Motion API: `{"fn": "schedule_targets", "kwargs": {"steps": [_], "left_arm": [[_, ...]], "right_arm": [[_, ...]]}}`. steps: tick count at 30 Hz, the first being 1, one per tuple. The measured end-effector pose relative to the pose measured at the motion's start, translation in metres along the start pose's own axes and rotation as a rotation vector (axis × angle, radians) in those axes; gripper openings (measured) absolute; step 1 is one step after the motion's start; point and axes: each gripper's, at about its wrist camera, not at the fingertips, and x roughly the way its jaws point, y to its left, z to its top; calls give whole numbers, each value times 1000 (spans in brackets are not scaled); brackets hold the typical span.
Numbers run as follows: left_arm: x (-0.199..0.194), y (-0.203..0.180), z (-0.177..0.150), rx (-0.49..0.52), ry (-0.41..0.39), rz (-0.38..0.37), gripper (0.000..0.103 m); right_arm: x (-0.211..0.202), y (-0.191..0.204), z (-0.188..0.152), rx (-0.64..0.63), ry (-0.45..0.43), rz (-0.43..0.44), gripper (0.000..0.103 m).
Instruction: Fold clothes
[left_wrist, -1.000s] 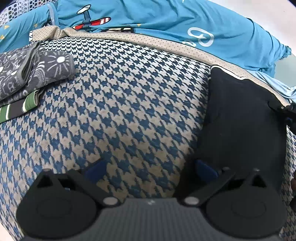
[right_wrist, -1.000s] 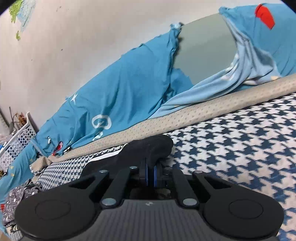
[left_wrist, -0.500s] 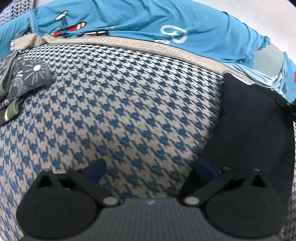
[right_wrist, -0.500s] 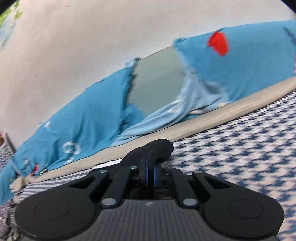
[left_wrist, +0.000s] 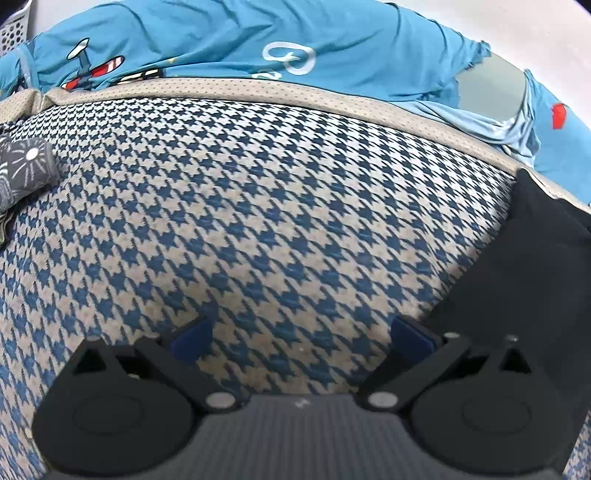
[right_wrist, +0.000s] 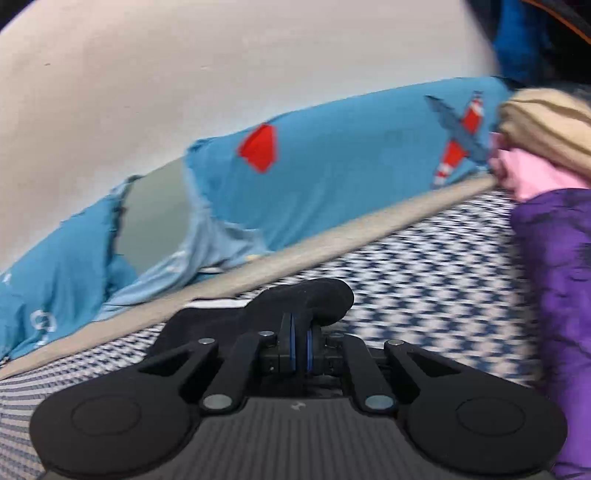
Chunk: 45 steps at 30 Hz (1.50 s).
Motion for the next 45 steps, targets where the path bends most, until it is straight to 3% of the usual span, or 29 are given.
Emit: {"fn": "schedule_targets", "kwargs": {"steps": [5,7,9,16,21,34,45], "left_arm": [[-1,-10,-2,23,-2,-13,103],[0,-12,-3,31,0,-15,103],[1,-15,-4,37,1,-19,103],[0,-21,-8,56,-1,-27,103],[-6,-20,-14,65,-6,-41,103],[-33,6,-25,47,-52,-29,103],[-54,28,-38,32,-56,-48,103]], "right_arm": [[3,-27,-2,17,80,-15,8],[2,-31,-3,24,106,-16,14],[-3,-31,-2,34,118,-14,26],[-39,-17,-6,29,133,39,33],[-72,5,-20,-47,155,90,40],[-167,44,-92,-213,226,250,45],[-203,35,-135,-183,348,355,45]]}}
